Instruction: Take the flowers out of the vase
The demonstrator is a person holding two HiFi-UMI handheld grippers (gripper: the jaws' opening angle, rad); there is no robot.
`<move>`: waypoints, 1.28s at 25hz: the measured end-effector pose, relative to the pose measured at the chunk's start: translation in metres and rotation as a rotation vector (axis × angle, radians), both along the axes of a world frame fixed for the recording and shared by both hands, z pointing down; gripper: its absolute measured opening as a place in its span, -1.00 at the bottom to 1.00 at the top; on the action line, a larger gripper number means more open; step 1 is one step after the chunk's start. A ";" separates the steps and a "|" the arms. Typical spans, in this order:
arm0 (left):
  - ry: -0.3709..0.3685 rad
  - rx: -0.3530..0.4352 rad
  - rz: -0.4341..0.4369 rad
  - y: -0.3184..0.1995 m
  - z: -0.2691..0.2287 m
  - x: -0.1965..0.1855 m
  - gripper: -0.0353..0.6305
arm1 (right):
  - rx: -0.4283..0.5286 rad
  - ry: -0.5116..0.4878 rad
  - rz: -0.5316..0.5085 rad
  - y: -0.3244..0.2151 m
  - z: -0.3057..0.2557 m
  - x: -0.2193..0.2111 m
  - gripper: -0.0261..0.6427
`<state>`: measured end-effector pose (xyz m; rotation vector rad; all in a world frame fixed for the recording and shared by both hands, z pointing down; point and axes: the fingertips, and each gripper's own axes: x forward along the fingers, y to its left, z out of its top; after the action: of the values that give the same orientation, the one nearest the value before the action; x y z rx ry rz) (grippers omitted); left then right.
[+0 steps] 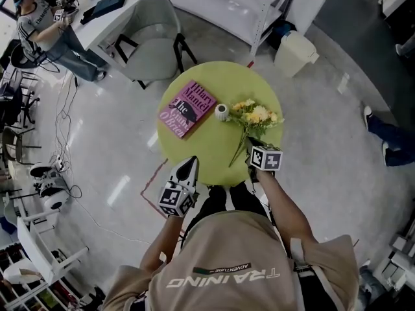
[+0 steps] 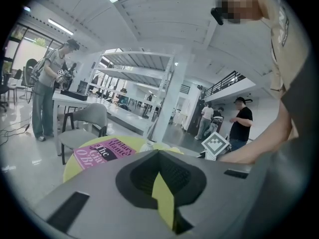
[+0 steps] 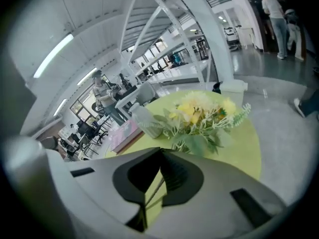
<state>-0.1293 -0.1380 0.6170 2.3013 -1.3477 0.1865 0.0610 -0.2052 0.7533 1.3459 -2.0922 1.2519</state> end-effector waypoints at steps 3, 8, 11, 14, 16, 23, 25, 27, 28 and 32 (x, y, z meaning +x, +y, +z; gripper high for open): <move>-0.004 0.013 0.000 0.003 -0.005 -0.002 -0.87 | 0.097 -0.044 -0.075 0.009 -0.032 -0.009 -0.92; -0.041 0.041 0.016 0.003 -0.012 0.000 -0.87 | 0.256 -0.088 -0.236 0.020 -0.087 -0.024 -0.92; -0.066 0.076 0.030 -0.001 -0.026 0.004 -0.87 | 0.354 -0.095 -0.312 0.025 -0.123 -0.036 -0.93; -0.075 0.118 0.043 -0.009 -0.045 0.010 -0.87 | 0.457 -0.119 -0.368 0.026 -0.160 -0.050 -0.93; -0.070 0.145 0.047 -0.014 -0.058 0.012 -0.87 | 0.510 -0.139 -0.391 0.026 -0.180 -0.059 -0.93; -0.072 0.215 0.048 -0.013 -0.102 0.021 -0.87 | 0.703 -0.121 -0.471 0.034 -0.259 -0.072 -0.92; -0.077 0.228 0.041 -0.014 -0.117 0.022 -0.87 | 0.763 -0.096 -0.488 0.033 -0.279 -0.073 -0.92; -0.089 0.244 0.036 -0.016 -0.132 0.022 -0.87 | 0.800 -0.087 -0.491 0.032 -0.293 -0.074 -0.92; -0.096 0.255 0.032 -0.018 -0.139 0.021 -0.87 | 0.812 -0.089 -0.489 0.032 -0.298 -0.074 -0.92; -0.130 0.287 0.016 -0.022 -0.161 0.018 -0.87 | 0.861 -0.093 -0.484 0.036 -0.316 -0.073 -0.92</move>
<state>-0.1116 -0.1602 0.4557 2.5755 -1.5054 0.1591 -0.0125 -0.1692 0.4371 0.9262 -2.9339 0.1968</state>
